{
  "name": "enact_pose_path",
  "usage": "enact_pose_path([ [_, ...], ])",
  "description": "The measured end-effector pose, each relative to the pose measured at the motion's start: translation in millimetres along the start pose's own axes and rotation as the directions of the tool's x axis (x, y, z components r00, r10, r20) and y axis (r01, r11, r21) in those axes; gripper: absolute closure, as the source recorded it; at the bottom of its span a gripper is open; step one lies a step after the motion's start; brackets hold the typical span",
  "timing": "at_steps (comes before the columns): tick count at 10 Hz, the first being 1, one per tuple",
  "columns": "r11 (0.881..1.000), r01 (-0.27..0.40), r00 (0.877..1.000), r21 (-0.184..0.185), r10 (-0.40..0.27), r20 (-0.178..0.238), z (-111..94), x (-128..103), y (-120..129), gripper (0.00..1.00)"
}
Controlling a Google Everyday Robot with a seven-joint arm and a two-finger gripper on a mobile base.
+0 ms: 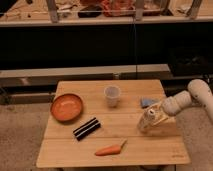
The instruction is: Stand the bottle upright
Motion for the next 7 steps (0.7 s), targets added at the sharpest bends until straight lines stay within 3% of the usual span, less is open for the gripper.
enact_pose_path([
  [1, 1.0, -0.003, 1.0, -0.005, 0.003, -0.004, 0.9, 0.6, 1.2, 0.22],
  [2, 1.0, -0.004, 1.0, -0.007, 0.003, -0.007, 0.9, 0.3, 1.8, 0.2],
  [7, 1.0, -0.001, 1.0, -0.015, 0.001, -0.028, 1.8, 0.5, 2.3, 0.2],
])
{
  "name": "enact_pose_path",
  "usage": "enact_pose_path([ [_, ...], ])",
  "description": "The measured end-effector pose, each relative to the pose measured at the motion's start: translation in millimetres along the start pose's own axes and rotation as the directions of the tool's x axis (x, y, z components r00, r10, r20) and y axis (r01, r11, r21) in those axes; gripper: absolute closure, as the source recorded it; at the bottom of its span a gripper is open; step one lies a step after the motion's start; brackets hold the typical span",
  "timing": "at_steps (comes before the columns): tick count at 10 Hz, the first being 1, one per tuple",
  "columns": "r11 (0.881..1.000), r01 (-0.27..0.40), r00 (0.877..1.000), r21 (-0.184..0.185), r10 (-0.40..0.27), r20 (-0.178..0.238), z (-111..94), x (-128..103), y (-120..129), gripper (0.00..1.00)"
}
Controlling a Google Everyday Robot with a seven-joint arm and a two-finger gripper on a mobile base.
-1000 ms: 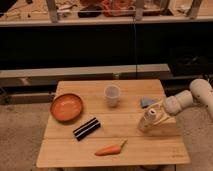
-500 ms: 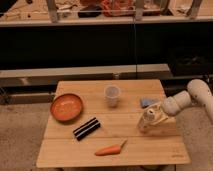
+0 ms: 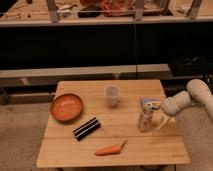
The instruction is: Stand the bottle upright
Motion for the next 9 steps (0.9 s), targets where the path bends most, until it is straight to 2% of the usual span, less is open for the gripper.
enact_pose_path([
  [1, 1.0, 0.004, 1.0, -0.003, -0.004, -0.016, 0, 0, 0, 0.2],
  [3, 1.0, 0.016, 0.996, -0.007, -0.016, -0.082, -2, 0, 0, 0.2],
  [5, 1.0, 0.024, 0.98, -0.003, -0.024, -0.196, -10, 3, 0, 0.2],
  [6, 1.0, 0.026, 0.972, 0.009, -0.023, -0.234, -16, 6, 0, 0.2],
  [8, 0.999, 0.025, 0.962, 0.025, -0.017, -0.273, -28, 13, 3, 0.2],
  [9, 0.999, 0.029, 0.952, 0.032, -0.018, -0.305, -32, 14, 3, 0.2],
])
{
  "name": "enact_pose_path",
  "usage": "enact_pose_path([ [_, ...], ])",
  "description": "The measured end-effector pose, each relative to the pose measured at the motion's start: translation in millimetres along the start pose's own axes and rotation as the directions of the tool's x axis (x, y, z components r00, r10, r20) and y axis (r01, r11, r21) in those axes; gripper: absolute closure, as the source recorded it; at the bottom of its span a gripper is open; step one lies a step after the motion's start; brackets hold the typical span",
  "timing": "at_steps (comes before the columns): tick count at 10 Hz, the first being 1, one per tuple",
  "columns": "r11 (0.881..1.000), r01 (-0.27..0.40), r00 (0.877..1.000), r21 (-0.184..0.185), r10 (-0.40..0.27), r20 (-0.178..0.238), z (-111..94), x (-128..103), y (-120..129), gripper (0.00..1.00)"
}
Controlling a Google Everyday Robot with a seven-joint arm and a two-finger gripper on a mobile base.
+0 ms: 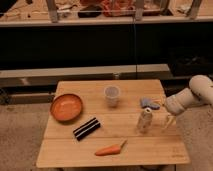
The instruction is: Stand the bottle upright
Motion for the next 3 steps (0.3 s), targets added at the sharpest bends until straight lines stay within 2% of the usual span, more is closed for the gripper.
enact_pose_path([
  [1, 1.0, 0.001, 1.0, 0.006, -0.001, -0.027, -0.8, 1.7, -1.1, 0.2],
  [3, 1.0, 0.003, 0.994, 0.028, 0.0, -0.108, -7.9, 6.0, -1.7, 0.2],
])
